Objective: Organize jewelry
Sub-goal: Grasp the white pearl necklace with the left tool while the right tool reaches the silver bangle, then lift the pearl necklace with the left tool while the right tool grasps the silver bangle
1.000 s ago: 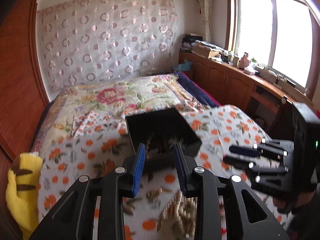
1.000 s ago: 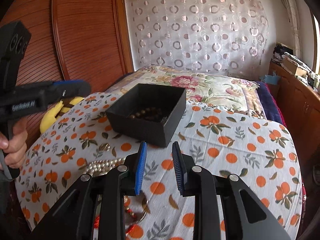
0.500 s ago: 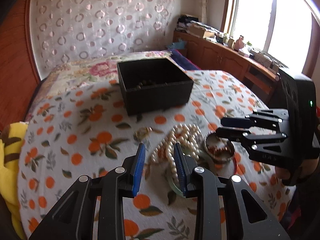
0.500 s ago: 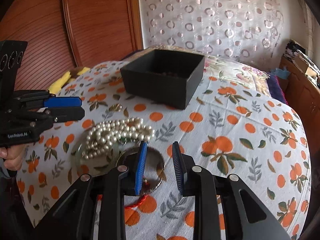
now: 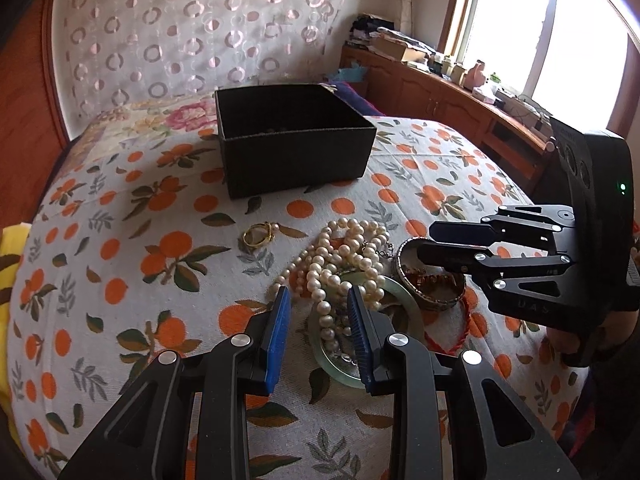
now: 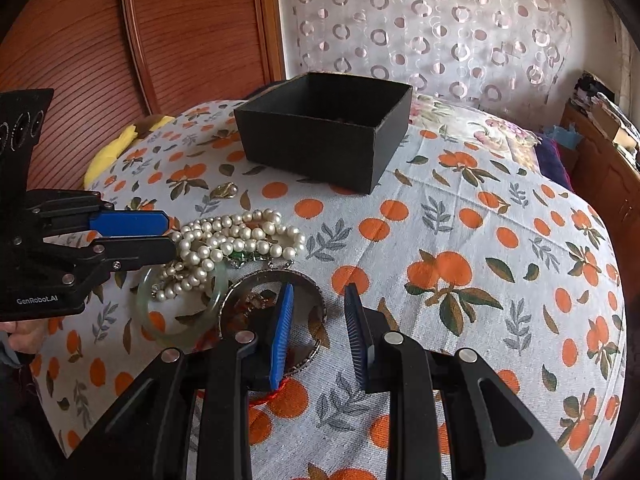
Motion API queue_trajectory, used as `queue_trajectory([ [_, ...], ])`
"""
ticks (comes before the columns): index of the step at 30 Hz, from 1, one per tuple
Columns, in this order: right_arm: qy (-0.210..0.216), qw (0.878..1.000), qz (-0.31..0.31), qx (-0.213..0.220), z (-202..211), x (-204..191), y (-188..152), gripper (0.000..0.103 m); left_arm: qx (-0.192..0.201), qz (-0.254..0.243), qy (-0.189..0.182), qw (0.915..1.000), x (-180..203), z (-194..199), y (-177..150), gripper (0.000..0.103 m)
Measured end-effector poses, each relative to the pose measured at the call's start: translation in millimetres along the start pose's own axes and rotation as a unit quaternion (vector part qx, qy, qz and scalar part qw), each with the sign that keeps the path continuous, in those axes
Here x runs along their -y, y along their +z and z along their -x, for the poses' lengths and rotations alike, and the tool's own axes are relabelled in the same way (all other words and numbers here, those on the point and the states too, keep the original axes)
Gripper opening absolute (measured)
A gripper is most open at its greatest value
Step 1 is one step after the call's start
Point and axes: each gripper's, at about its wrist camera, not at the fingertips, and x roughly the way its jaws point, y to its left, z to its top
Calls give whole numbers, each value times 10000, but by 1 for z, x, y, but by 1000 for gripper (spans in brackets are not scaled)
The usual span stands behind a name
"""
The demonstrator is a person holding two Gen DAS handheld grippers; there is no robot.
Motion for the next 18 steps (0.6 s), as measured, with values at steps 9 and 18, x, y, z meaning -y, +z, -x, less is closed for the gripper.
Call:
queue_trajectory([
  [9, -29, 10000, -73, -42, -3, 4, 0, 28, 45, 112, -134, 9998, -2, -1, 2, 7],
  [18, -71, 10000, -34, -51, -4, 2, 0, 28, 607, 67, -112, 9981, 7, 37, 16, 7],
])
